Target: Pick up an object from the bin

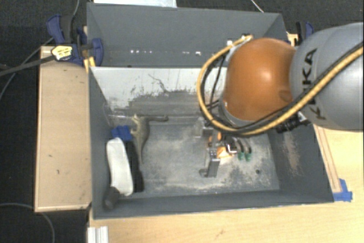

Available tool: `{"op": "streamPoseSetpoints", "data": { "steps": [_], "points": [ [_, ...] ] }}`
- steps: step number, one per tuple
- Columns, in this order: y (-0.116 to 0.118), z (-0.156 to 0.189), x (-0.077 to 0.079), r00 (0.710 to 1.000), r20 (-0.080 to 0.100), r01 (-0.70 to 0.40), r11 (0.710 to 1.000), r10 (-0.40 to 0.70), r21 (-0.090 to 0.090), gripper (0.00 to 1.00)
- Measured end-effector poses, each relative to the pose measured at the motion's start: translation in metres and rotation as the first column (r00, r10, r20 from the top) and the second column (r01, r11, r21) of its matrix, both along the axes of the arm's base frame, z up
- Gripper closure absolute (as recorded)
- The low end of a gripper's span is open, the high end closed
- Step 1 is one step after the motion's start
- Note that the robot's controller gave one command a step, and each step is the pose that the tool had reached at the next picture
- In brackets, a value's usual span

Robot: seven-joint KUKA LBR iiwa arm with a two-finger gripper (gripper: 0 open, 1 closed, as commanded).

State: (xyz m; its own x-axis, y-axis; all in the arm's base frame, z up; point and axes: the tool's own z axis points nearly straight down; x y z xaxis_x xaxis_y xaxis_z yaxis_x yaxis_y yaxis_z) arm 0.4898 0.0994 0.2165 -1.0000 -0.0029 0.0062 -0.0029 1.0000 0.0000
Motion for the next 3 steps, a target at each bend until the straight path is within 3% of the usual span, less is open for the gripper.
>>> {"op": "streamPoseSetpoints", "data": {
  "steps": [1, 2, 3],
  "points": [
    [-0.001, 0.004, 0.002, 1.000, 0.009, 0.005, 1.000, -0.005, 0.001, 0.00],
    [-0.037, -0.066, -0.010, 0.978, 0.006, -0.210, 0.978, 0.210, 0.001, 0.00],
    [-0.057, -0.064, 0.014, 0.948, 0.015, -0.318, 0.948, 0.318, -0.002, 0.00]
  ]
}}
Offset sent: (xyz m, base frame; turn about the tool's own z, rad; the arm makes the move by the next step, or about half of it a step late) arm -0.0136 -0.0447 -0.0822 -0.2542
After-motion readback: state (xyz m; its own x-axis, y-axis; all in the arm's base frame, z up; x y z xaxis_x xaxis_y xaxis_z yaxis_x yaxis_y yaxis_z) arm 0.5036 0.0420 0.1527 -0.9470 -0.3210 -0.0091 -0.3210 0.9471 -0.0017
